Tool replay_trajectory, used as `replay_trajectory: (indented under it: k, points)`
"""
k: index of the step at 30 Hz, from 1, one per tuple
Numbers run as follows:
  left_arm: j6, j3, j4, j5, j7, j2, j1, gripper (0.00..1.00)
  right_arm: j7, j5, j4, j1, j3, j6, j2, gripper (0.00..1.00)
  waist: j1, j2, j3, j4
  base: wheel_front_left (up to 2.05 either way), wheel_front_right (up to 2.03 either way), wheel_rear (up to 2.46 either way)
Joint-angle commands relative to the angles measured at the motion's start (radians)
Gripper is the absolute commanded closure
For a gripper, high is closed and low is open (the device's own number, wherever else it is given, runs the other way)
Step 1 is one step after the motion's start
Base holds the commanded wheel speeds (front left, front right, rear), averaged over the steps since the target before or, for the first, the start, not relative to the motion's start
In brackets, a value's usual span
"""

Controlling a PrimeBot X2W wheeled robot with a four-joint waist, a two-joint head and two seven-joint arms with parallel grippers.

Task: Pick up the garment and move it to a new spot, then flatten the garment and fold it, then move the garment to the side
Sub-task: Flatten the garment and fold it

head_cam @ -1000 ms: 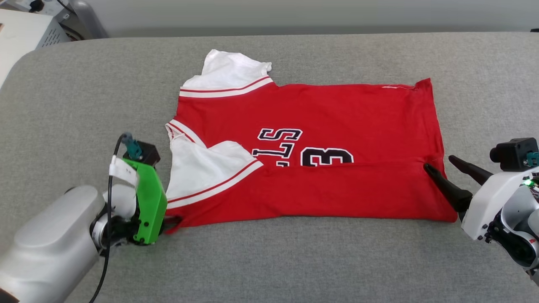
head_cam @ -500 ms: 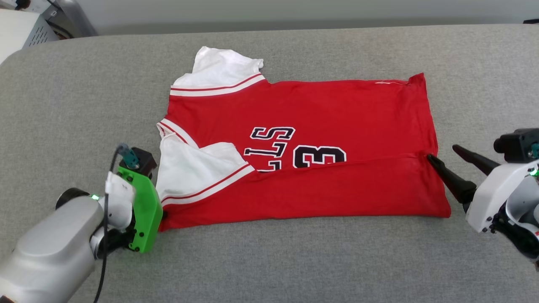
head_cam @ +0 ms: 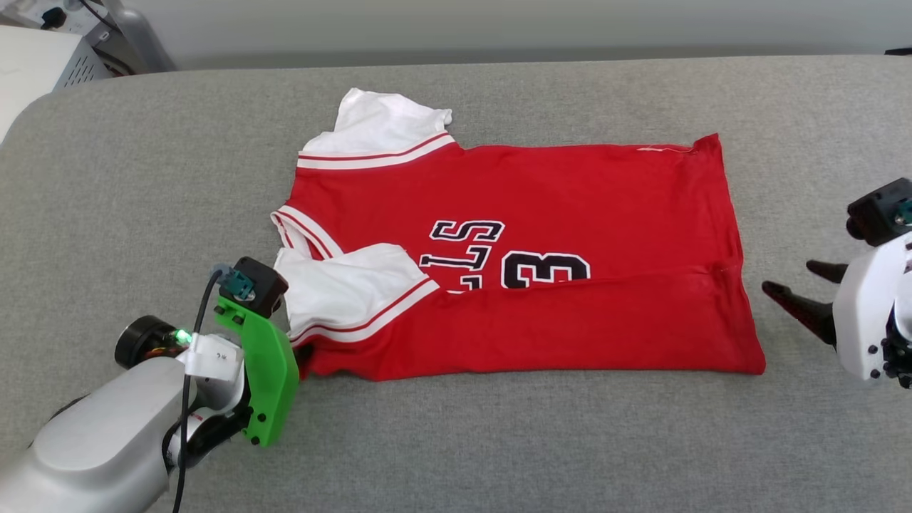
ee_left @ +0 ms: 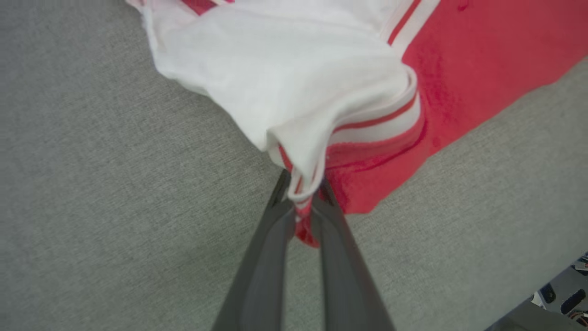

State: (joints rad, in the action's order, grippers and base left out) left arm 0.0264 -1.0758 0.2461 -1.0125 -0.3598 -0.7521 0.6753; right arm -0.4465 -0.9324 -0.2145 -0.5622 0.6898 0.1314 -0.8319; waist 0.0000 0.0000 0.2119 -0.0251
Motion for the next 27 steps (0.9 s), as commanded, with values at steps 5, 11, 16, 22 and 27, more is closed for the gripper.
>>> replay_trajectory:
  k: [5,11,16,22,27]
  points:
    - [-0.042,0.004,-0.069,0.031,0.008,-0.014,-0.012,1.00,-0.071,-0.015,-0.062,-0.005,0.024,-0.001,0.042,0.00,0.0000,0.0000,0.026,0.020,0.00,0.00,0.00]
    - [-0.064,0.008,-0.100,0.035,0.016,-0.022,-0.018,1.00,-0.080,0.002,-0.167,0.016,0.066,-0.001,0.119,0.00,0.0000,0.0000,0.053,0.031,0.00,0.00,0.00]
    - [-0.073,0.007,-0.102,0.027,0.031,-0.023,-0.042,1.00,-0.072,0.003,-0.243,0.047,0.119,-0.001,0.170,0.00,0.0000,0.0000,0.058,0.034,0.00,0.00,0.00]
    - [-0.075,0.006,-0.085,0.011,0.059,-0.024,-0.080,1.00,0.022,-0.011,-0.256,0.041,0.136,-0.001,0.166,1.00,0.0000,0.0000,0.030,0.026,0.00,0.00,0.00]
    - [-0.073,0.017,-0.085,-0.013,0.083,-0.027,-0.103,1.00,0.095,-0.036,-0.215,0.037,0.126,-0.001,0.133,1.00,0.0000,0.0000,-0.016,0.021,0.00,0.00,0.00]
